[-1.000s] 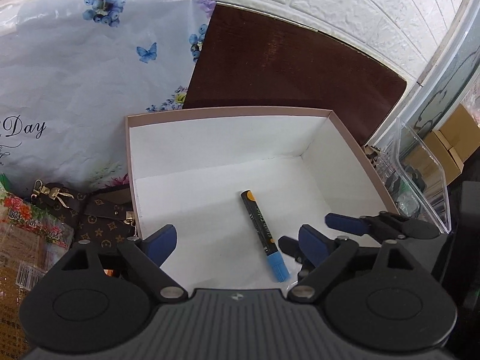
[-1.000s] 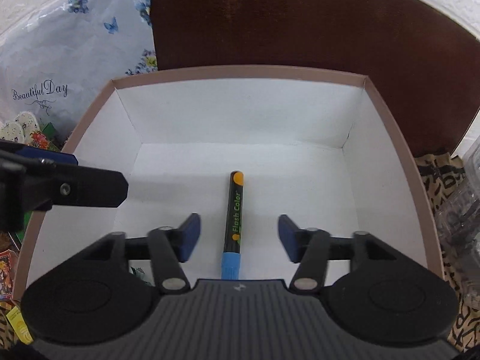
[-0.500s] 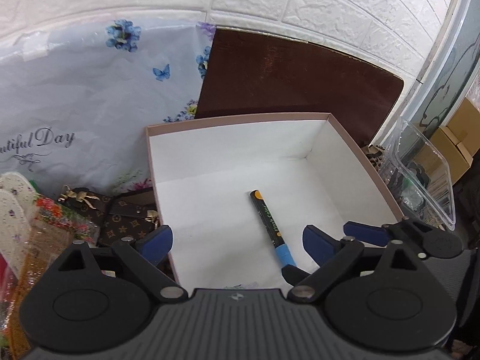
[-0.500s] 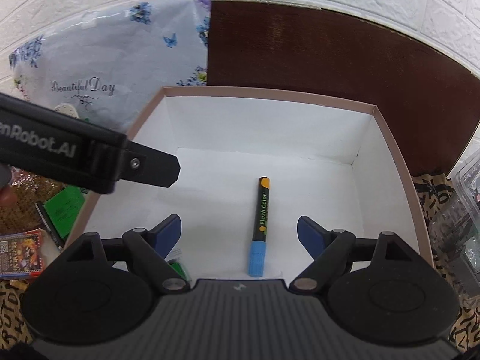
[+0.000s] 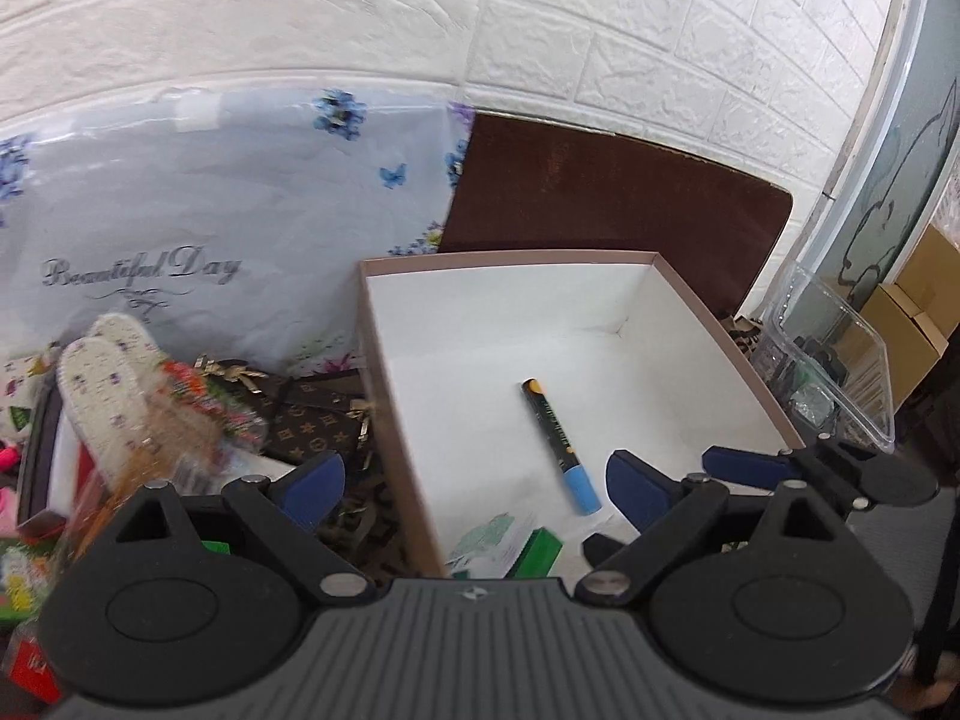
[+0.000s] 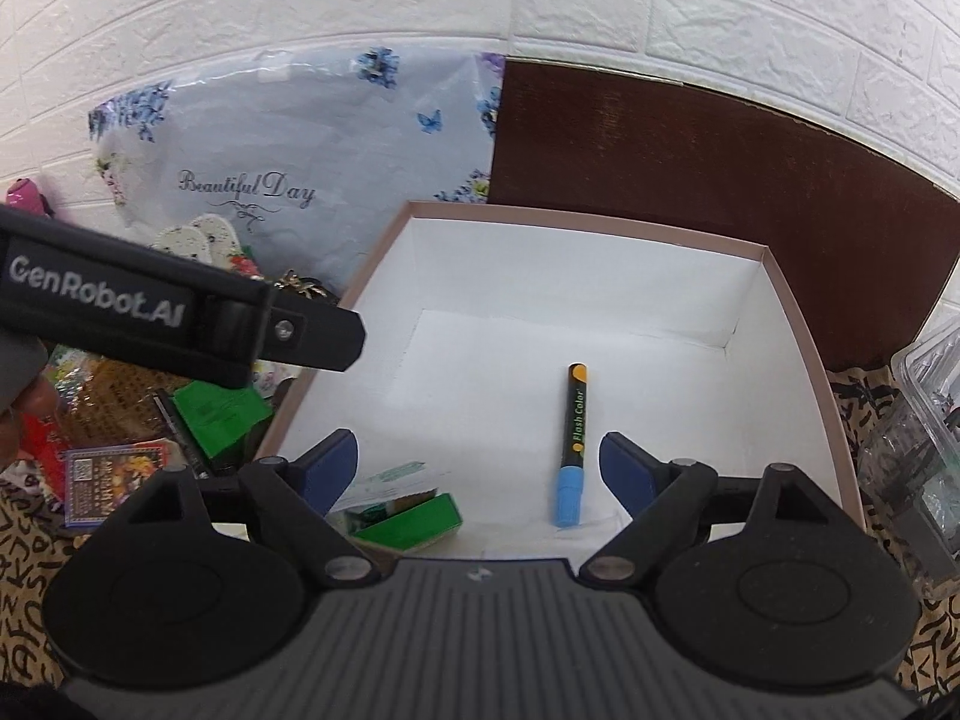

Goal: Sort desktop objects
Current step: 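Withdraw both grippers and reach the left gripper toward the blue card box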

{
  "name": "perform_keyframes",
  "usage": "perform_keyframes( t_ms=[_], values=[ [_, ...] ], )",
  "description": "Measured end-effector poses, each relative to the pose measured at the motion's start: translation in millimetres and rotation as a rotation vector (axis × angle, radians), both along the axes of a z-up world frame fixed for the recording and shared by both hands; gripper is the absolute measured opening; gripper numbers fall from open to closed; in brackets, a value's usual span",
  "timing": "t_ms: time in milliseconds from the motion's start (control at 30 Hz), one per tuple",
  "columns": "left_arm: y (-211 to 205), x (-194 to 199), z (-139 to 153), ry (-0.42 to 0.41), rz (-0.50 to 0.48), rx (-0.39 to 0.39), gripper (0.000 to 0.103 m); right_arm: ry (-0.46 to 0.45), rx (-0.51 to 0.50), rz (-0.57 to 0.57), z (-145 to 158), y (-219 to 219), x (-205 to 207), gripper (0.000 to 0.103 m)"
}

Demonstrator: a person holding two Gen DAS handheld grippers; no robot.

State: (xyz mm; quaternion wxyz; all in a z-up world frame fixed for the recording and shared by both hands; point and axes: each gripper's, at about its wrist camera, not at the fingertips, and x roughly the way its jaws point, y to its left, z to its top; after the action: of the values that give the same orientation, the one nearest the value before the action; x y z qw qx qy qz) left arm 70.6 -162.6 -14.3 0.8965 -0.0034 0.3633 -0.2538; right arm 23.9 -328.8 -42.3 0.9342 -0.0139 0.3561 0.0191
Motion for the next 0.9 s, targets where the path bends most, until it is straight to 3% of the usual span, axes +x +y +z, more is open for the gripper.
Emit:
perform_keyframes(
  t_ms=[167,567,900],
  values=[
    [50,-28,-12,0.01,0.084,0.019,0.097,0.001,0.001,0.039,2,14,-20,0.086],
    [149,-84,-60,0.18,0.321,0.037,0.097,0.092,0.026,0.18,-23,75,-53,0.086],
    [169,-94,-59,0.17,0.316,0.016,0.096,0.142,0.039,0.311,-41,128,-66,0.086]
  ],
)
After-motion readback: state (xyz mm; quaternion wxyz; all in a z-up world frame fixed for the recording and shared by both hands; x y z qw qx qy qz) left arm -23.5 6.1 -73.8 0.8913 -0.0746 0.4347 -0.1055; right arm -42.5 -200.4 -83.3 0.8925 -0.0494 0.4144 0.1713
